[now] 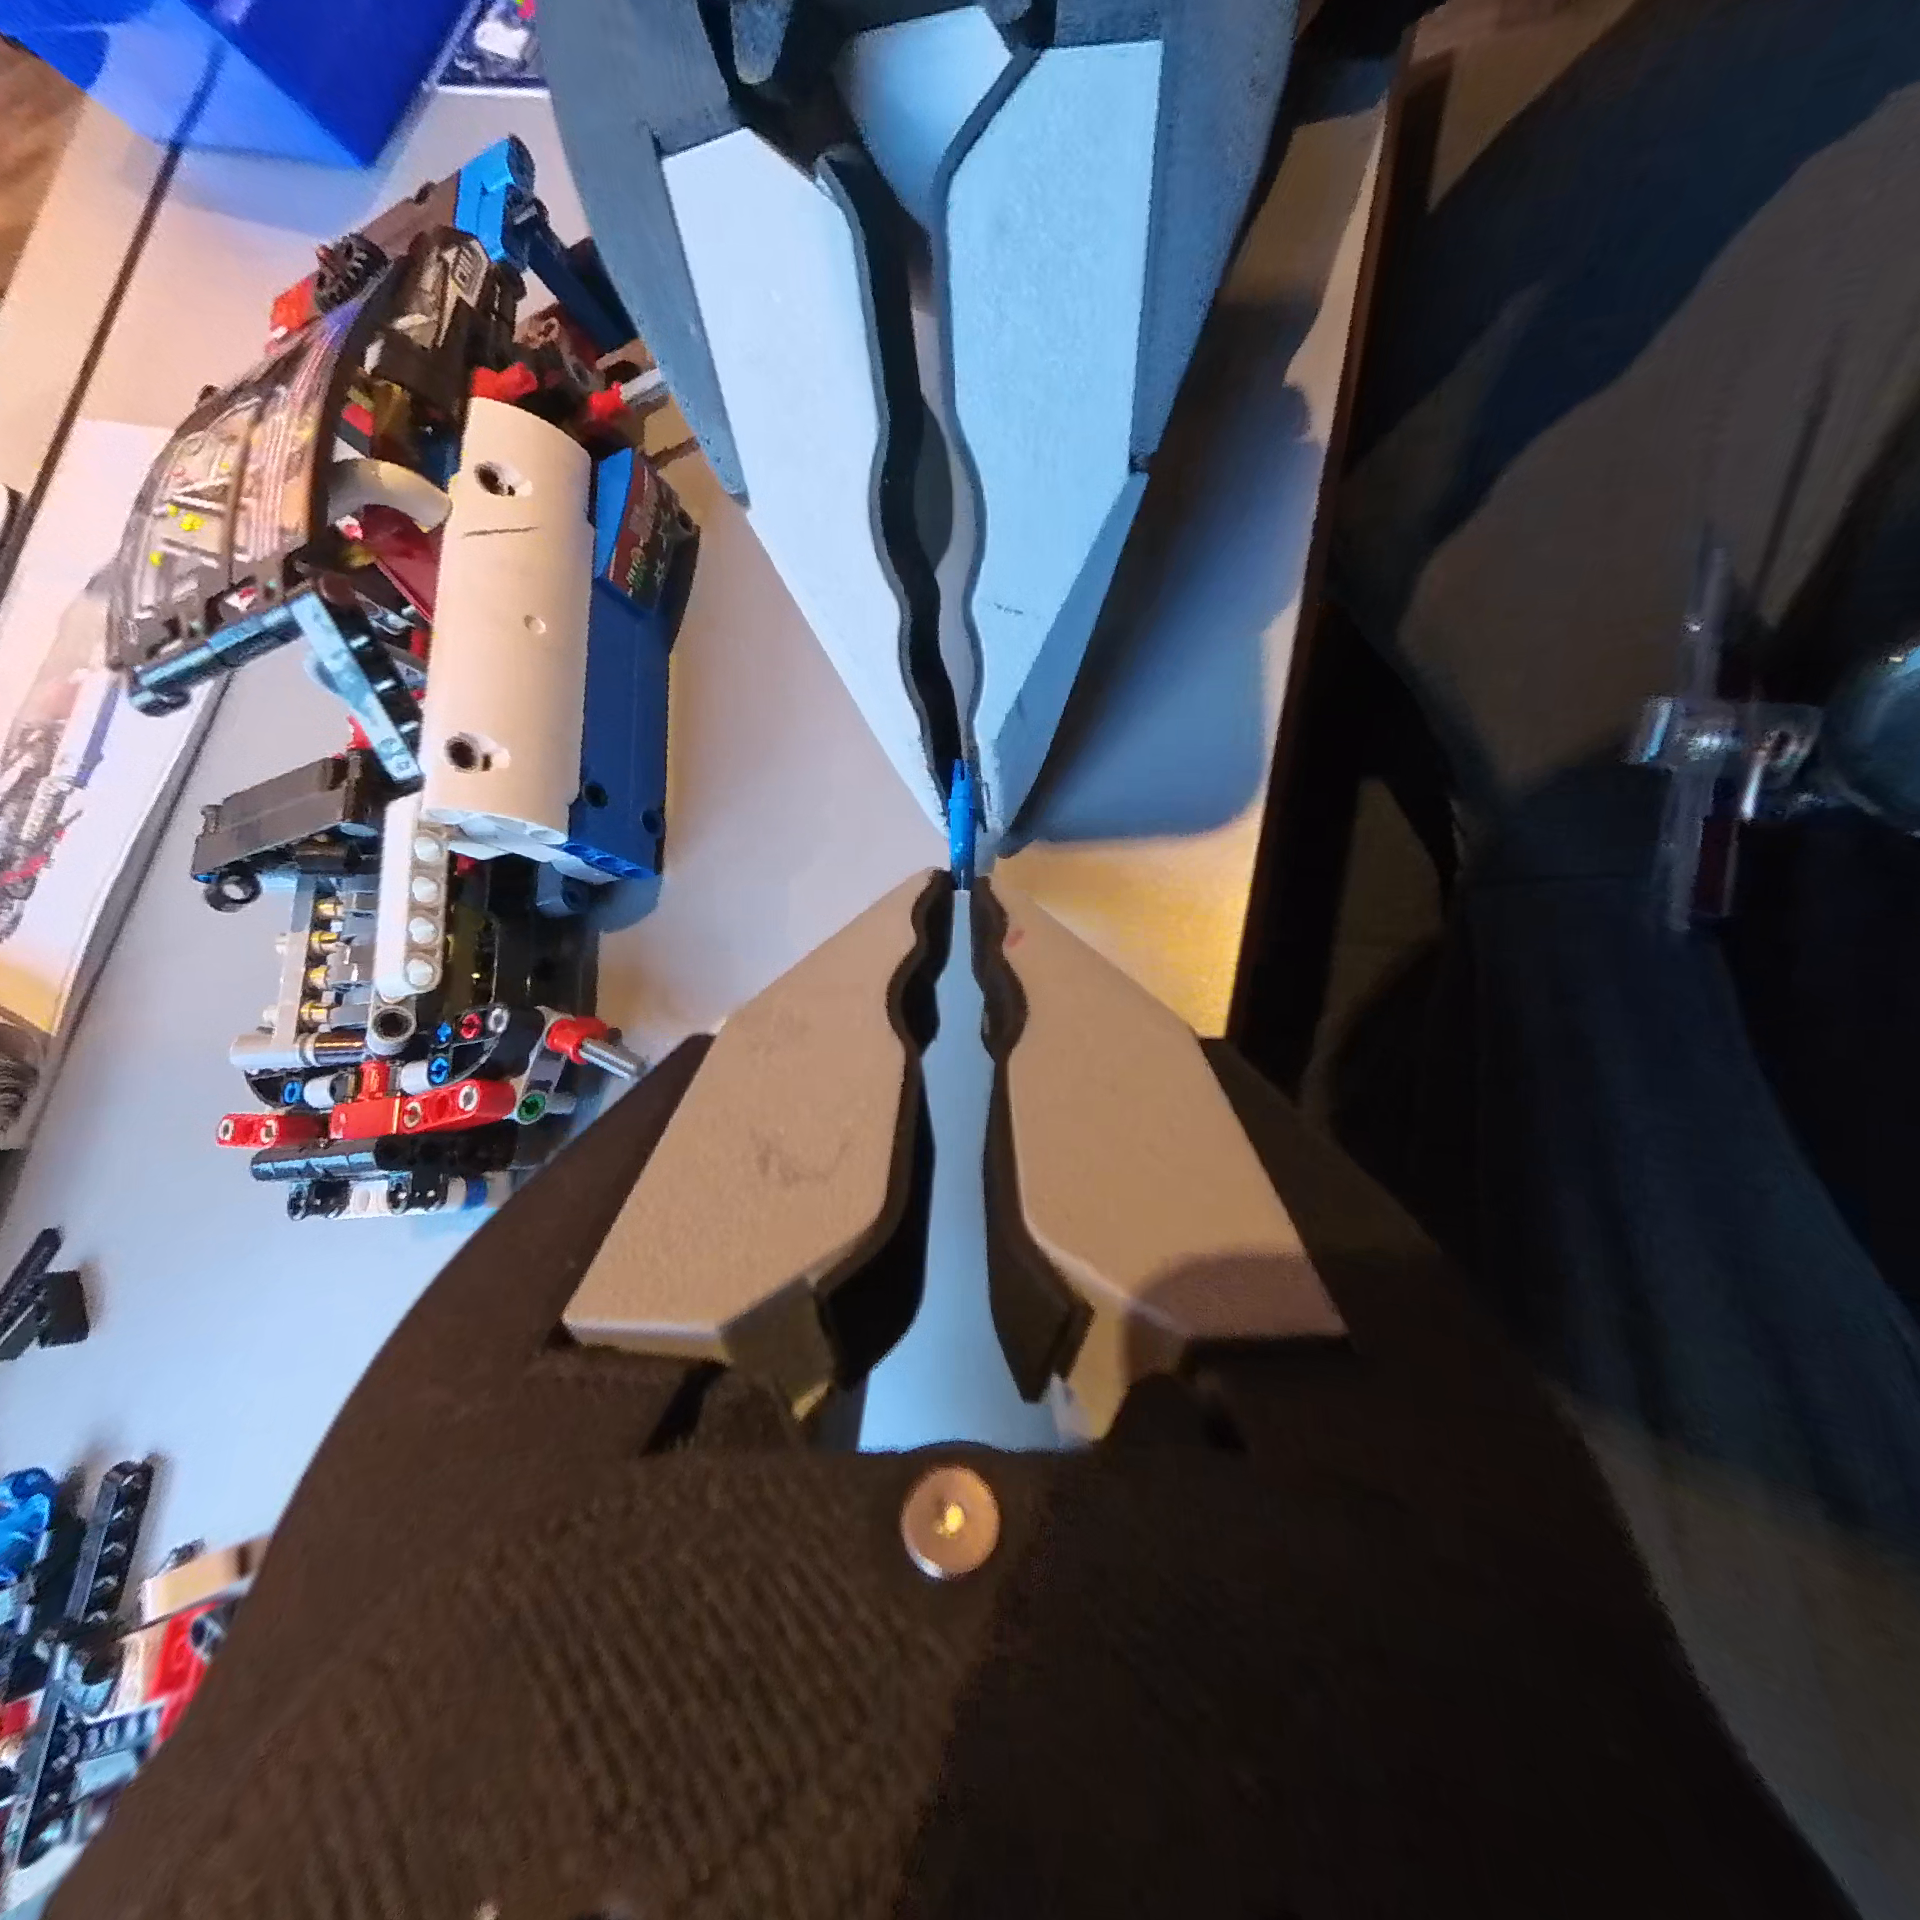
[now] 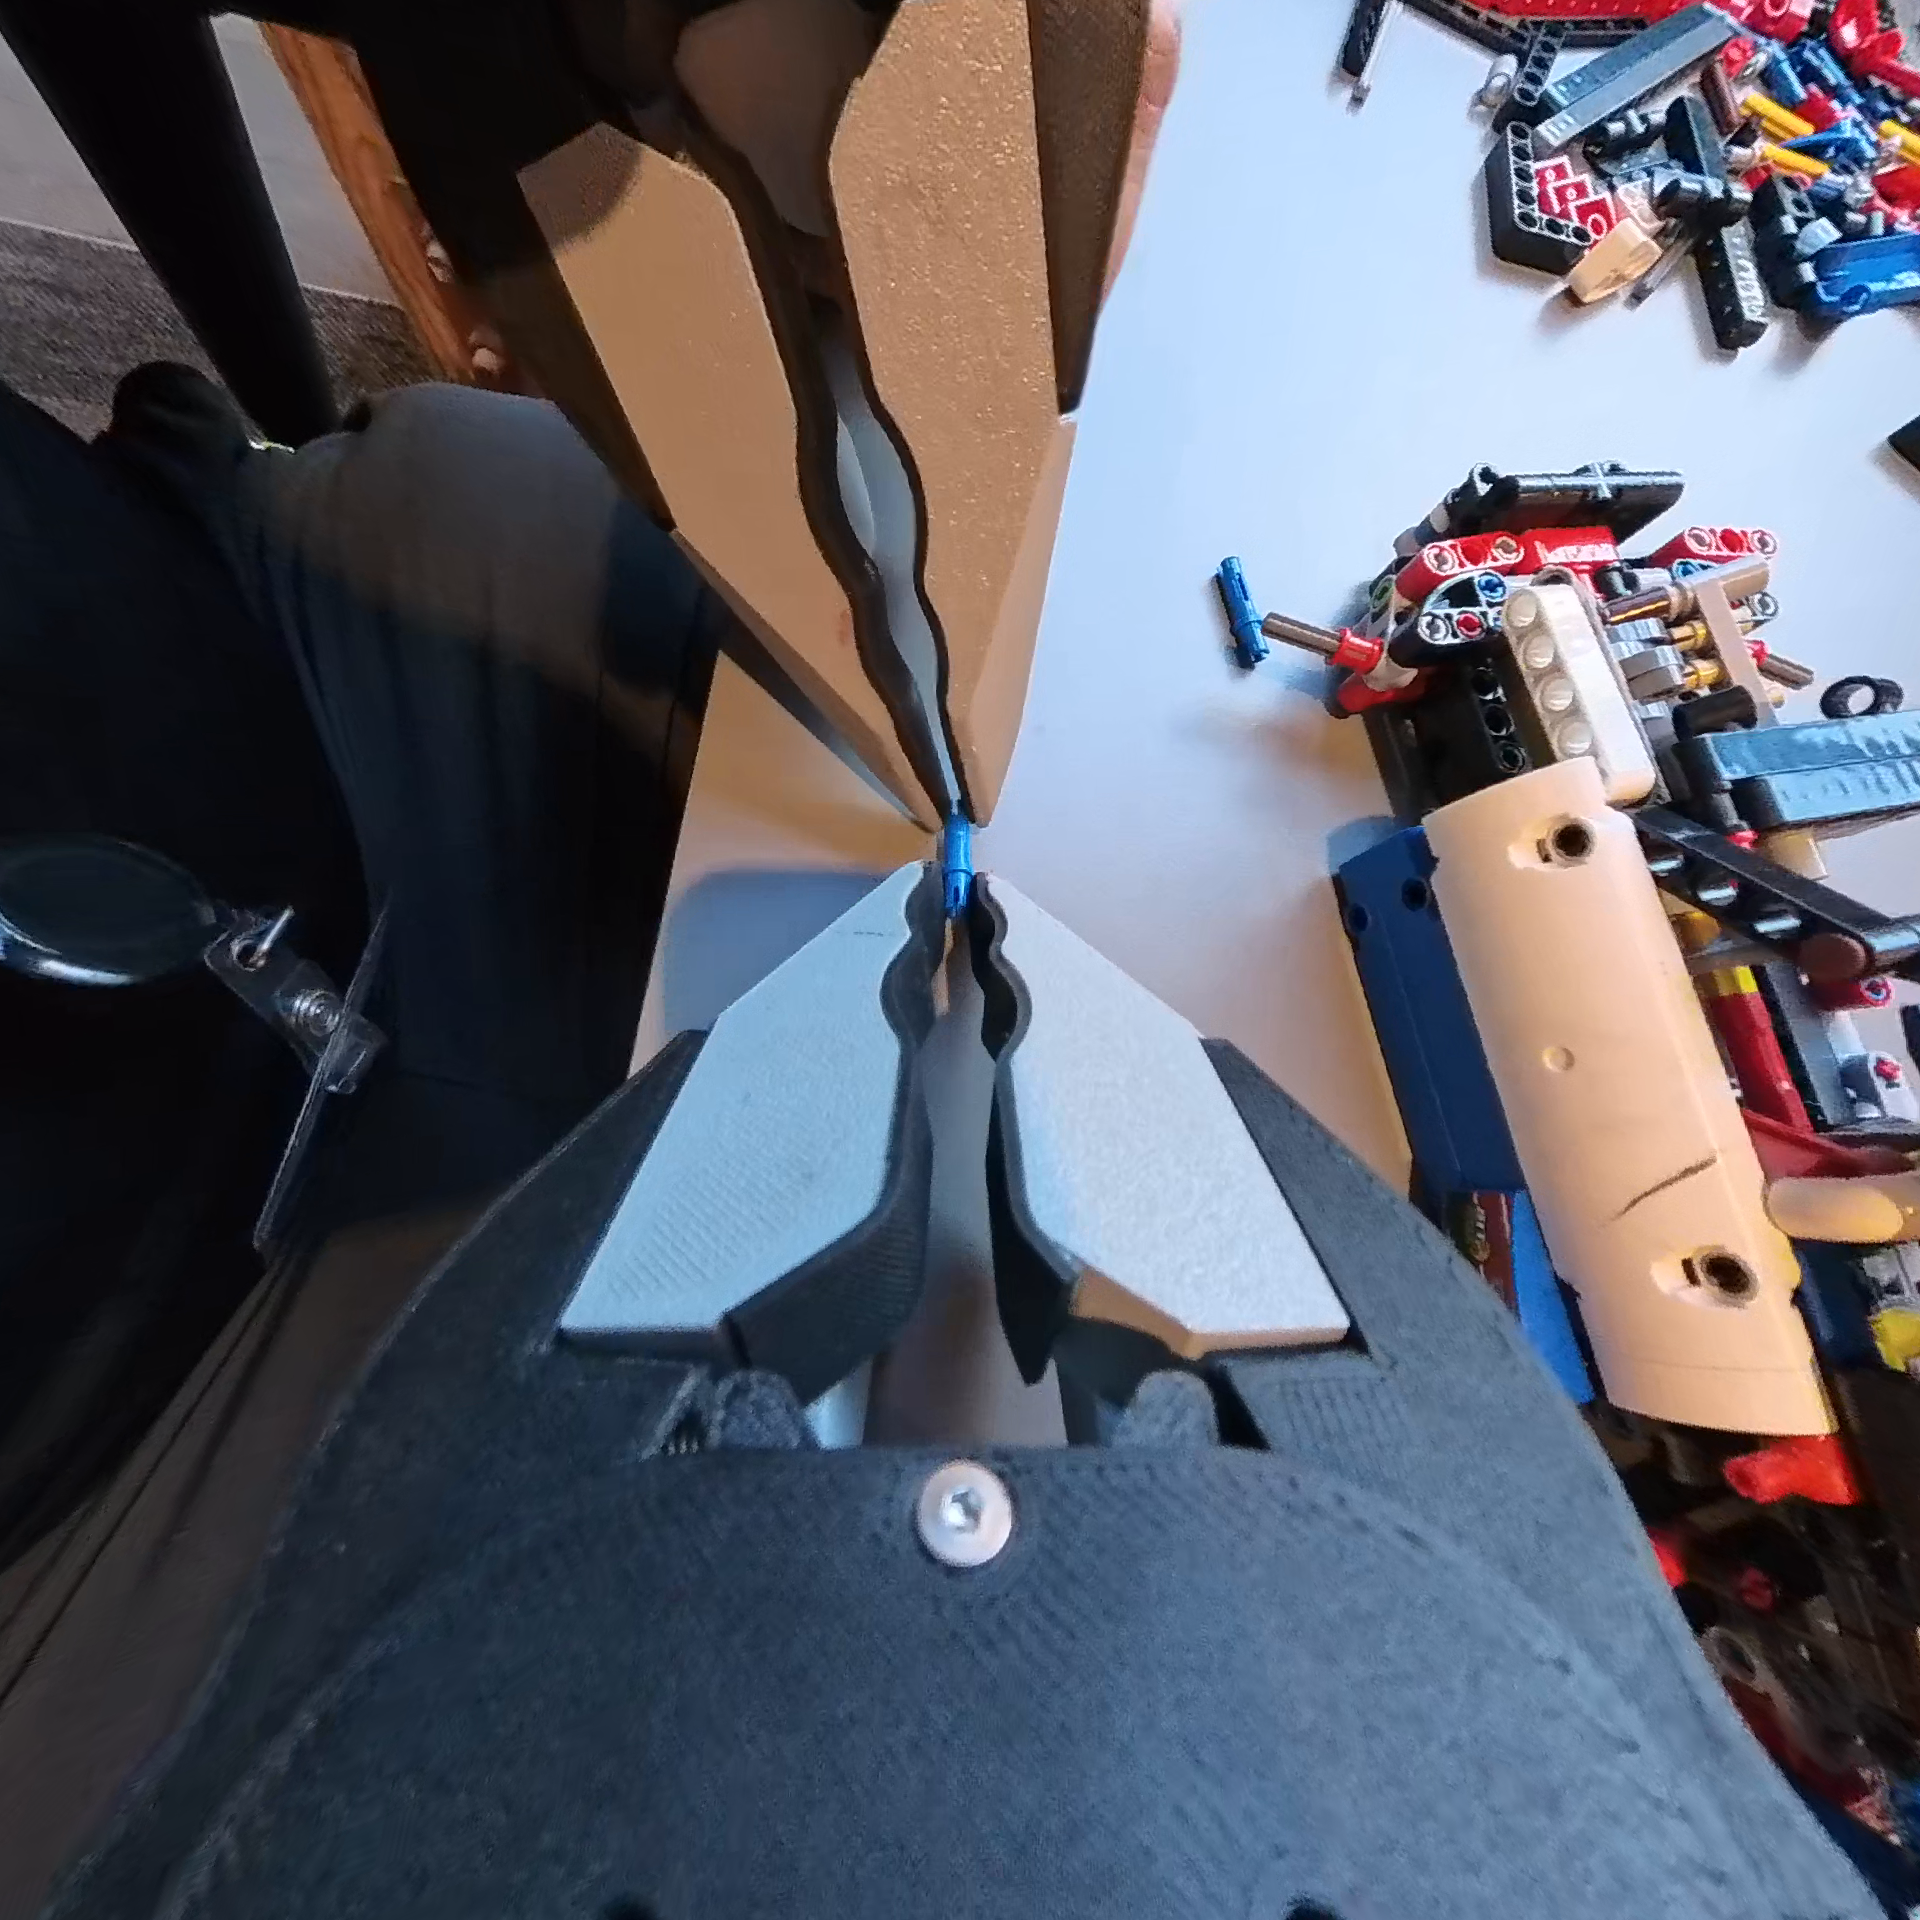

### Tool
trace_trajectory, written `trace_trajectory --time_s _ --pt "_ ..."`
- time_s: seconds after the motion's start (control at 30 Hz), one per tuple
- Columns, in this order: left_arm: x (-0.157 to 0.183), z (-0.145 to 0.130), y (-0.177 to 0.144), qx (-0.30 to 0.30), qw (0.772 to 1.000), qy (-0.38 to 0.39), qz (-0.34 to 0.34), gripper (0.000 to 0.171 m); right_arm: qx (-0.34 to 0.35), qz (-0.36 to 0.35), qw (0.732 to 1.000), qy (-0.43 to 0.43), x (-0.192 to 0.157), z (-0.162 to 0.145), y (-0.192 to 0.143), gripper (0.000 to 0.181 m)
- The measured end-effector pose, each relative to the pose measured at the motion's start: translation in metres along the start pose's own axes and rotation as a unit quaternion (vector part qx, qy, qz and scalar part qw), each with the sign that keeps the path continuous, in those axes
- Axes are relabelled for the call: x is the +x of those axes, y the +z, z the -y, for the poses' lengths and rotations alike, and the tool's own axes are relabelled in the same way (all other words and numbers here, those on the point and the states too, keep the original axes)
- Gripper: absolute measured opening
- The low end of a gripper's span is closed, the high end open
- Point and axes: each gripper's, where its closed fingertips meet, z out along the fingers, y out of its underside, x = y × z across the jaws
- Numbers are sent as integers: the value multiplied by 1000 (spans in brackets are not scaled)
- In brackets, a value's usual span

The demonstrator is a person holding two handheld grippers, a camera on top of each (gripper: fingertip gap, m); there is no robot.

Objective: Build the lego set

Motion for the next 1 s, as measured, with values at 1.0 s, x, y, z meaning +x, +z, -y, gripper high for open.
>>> trace_trajectory --time_s 1.0 --pt "0 -2 1 -12 1000 2 8 1 -3 -17 1000 -12 1 0 0 2"
